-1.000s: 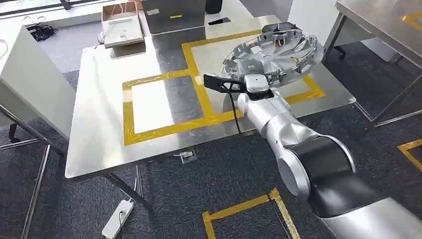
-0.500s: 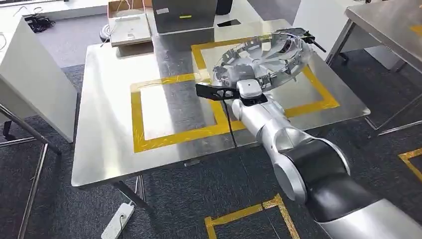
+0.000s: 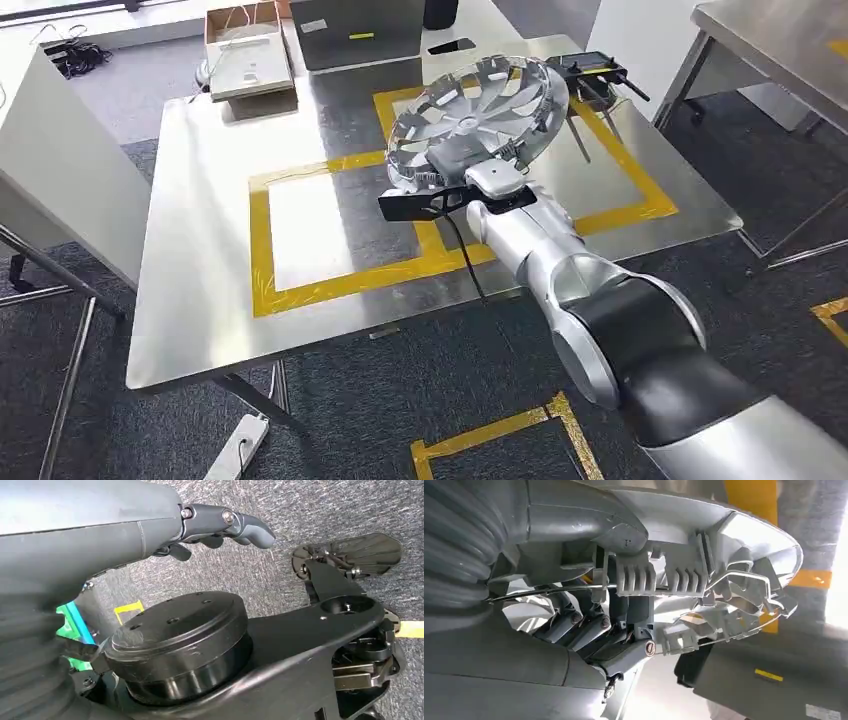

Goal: Take the parts from the cabinet and place them on the table.

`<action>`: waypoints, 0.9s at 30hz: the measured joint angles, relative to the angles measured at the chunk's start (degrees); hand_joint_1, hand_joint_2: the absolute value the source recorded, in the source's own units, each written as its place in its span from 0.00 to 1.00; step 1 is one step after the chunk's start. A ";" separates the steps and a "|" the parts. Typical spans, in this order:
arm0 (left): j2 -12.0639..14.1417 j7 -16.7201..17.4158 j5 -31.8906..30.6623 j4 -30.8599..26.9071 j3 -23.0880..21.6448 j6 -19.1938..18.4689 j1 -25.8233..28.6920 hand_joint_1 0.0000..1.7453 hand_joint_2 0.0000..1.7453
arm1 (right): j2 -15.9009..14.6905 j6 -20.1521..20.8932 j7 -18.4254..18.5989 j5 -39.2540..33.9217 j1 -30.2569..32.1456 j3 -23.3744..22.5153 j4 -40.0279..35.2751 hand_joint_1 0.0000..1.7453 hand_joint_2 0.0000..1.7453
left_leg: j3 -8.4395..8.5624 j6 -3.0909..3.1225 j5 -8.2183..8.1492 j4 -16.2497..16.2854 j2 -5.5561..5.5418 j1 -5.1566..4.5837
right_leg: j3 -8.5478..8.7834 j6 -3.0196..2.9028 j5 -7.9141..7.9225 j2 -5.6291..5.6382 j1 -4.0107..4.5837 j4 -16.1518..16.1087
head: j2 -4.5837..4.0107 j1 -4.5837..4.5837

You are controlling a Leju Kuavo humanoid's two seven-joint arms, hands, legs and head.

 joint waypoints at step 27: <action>-0.02 0.11 0.46 0.09 0.07 0.02 0.33 0.00 0.00 | 0.00 0.13 -0.04 -0.20 -1.10 0.46 0.00 0.00 0.00 | 0.30 -0.03 -0.03 0.16 -0.04 -0.05 | 0.82 0.34 0.24 -0.01 -0.06 -0.56 | 0.00 0.02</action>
